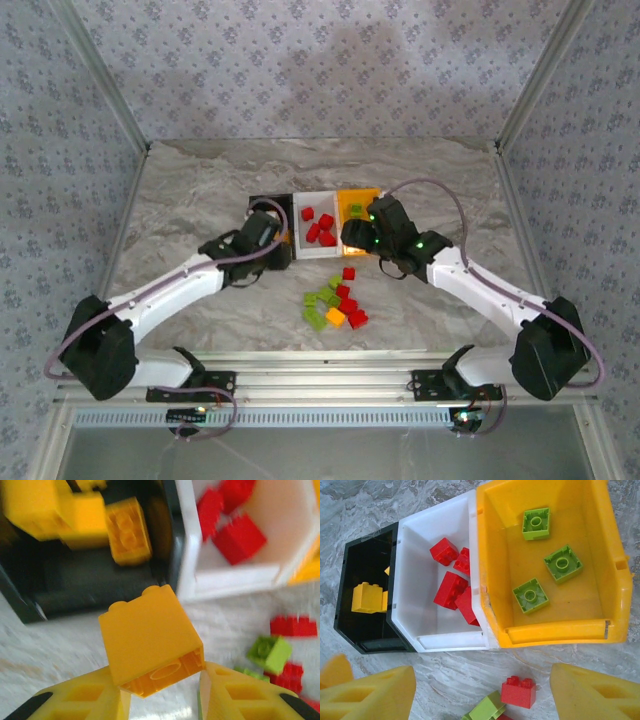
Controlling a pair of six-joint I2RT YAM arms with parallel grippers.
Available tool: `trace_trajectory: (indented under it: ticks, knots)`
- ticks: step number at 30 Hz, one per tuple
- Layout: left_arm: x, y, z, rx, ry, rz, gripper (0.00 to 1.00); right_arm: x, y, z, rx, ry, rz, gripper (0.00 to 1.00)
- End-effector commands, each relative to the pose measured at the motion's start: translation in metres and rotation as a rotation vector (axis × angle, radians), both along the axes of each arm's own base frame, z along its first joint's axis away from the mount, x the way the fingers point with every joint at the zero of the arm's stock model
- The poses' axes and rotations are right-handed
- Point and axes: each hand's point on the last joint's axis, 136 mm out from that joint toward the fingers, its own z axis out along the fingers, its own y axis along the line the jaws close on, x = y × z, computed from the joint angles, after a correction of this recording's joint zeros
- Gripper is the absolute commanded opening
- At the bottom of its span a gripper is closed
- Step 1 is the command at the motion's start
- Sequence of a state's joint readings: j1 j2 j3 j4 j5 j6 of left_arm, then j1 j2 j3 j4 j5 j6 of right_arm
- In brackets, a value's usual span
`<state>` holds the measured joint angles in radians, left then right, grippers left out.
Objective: Sort the legos into containers by color
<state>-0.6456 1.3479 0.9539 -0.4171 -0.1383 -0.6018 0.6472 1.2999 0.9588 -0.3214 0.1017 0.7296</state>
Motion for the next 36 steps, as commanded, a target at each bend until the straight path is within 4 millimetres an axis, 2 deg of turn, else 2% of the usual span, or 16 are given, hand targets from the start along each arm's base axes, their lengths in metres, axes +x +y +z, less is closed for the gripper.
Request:
trace_trajectory:
  ticks: [1, 4, 9, 15, 17, 20, 24, 28, 30, 31, 36]
  knots:
    - [0.029, 0.001, 0.011, 0.012, -0.006, -0.011, 0.37, -0.008, -0.011, -0.008, -0.012, 0.026, -0.033, 0.73]
    - [0.056, 0.003, 0.012, 0.009, -0.007, 0.016, 0.37, -0.014, -0.016, -0.014, -0.017, 0.041, -0.035, 0.73]
    - [0.084, -0.004, 0.003, 0.016, 0.024, 0.024, 0.39, -0.030, -0.019, -0.027, -0.028, 0.083, -0.010, 0.73]
    - [0.100, -0.003, -0.005, 0.028, 0.049, 0.040, 0.55, -0.056, -0.023, -0.049, -0.050, 0.141, 0.035, 0.74]
    - [0.102, -0.005, -0.001, 0.018, 0.044, 0.038, 0.61, -0.064, -0.024, -0.058, -0.061, 0.166, 0.046, 0.74]
    - [0.101, -0.010, 0.016, -0.031, 0.026, 0.029, 0.72, -0.077, -0.024, -0.070, -0.072, 0.201, 0.072, 0.74]
    - [0.085, -0.021, 0.052, -0.133, -0.029, -0.004, 0.87, -0.100, -0.014, -0.086, -0.090, 0.249, 0.160, 0.74]
    - [0.051, -0.034, 0.074, -0.196, -0.056, -0.066, 0.93, -0.126, -0.006, -0.102, -0.136, 0.294, 0.252, 0.74]
    - [0.030, -0.037, 0.076, -0.204, -0.058, -0.096, 0.95, -0.139, -0.005, -0.109, -0.167, 0.314, 0.289, 0.75]
    - [0.020, -0.038, 0.077, -0.208, -0.061, -0.106, 0.99, -0.146, -0.005, -0.112, -0.186, 0.321, 0.307, 0.75]
    - [-0.022, -0.027, 0.066, -0.235, -0.039, -0.108, 1.00, -0.163, -0.007, -0.124, -0.248, 0.343, 0.341, 0.77]
